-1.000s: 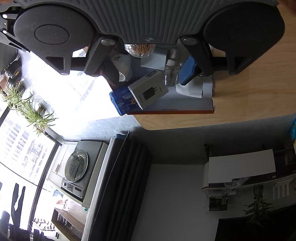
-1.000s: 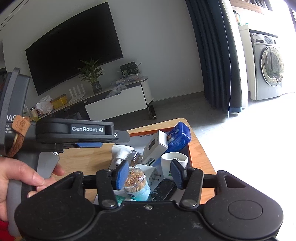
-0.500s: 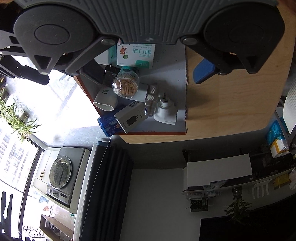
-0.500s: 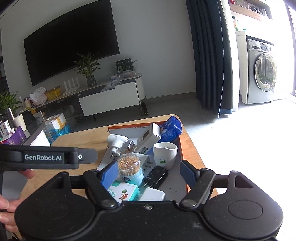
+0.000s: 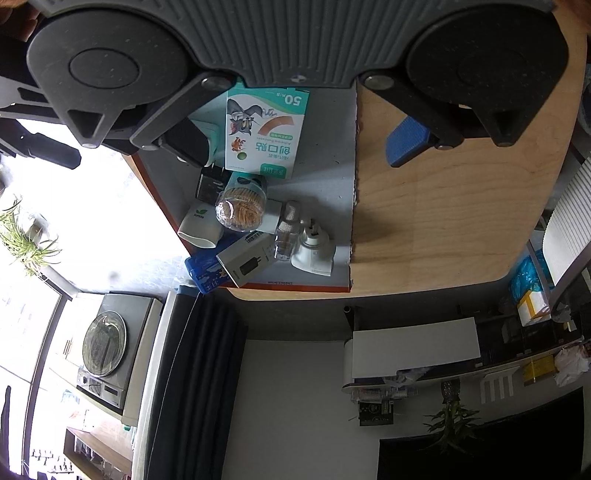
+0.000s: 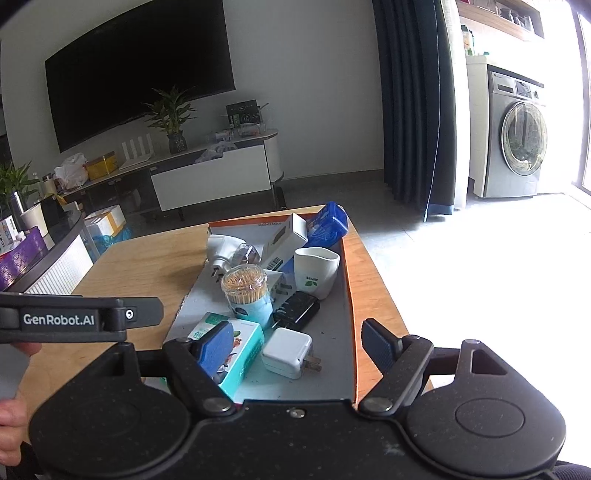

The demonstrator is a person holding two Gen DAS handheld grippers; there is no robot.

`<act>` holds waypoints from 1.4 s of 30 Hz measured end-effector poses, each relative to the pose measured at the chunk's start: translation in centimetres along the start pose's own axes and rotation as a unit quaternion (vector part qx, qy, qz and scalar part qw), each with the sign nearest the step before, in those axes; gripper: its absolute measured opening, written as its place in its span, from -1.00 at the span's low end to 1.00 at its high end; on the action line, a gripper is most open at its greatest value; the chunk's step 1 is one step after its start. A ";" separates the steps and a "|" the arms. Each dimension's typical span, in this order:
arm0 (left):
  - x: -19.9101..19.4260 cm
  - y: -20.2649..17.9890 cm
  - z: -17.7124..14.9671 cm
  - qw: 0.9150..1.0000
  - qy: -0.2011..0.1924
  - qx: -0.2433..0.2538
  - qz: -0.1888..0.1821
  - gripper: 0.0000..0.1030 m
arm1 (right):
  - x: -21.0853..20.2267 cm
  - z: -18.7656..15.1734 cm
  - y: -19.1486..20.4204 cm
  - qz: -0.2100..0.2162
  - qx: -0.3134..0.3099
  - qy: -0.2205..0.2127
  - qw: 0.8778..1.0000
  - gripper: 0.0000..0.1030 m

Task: Organize rigid objects
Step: 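Withdraw both open tools up from the filled lid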

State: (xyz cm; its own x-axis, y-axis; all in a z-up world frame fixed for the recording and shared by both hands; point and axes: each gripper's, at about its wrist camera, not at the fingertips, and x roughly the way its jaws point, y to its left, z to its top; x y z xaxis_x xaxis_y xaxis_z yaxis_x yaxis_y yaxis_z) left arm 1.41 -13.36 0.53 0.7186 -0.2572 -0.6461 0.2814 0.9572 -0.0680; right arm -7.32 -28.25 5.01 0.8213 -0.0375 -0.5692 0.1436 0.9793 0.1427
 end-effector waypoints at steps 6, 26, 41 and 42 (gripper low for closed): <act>0.1 0.2 -1.2 1.000 0.005 -0.002 0.007 1.00 | 0.0 -0.5 0.0 -0.007 -0.005 0.001 1.000 0.75; 0.9 -0.3 -2.4 1.000 0.016 0.008 0.021 1.00 | 0.3 -1.0 0.1 -0.014 -0.012 -0.001 1.000 0.79; 1.4 -0.6 -2.5 0.999 0.031 0.011 0.022 1.00 | 0.7 -0.9 0.1 -0.008 -0.008 0.010 1.000 0.79; 1.4 -0.6 -2.5 0.999 0.032 0.011 0.022 1.00 | 0.7 -0.9 0.1 -0.008 -0.007 0.011 1.000 0.79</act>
State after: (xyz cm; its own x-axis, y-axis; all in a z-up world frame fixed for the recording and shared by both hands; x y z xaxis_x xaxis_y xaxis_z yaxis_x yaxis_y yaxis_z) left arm 0.68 -13.94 -2.27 0.6892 -0.2057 -0.6948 0.2652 0.9639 -0.0223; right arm -7.21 -28.04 3.91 0.8070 -0.0482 -0.5886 0.1481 0.9813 0.1227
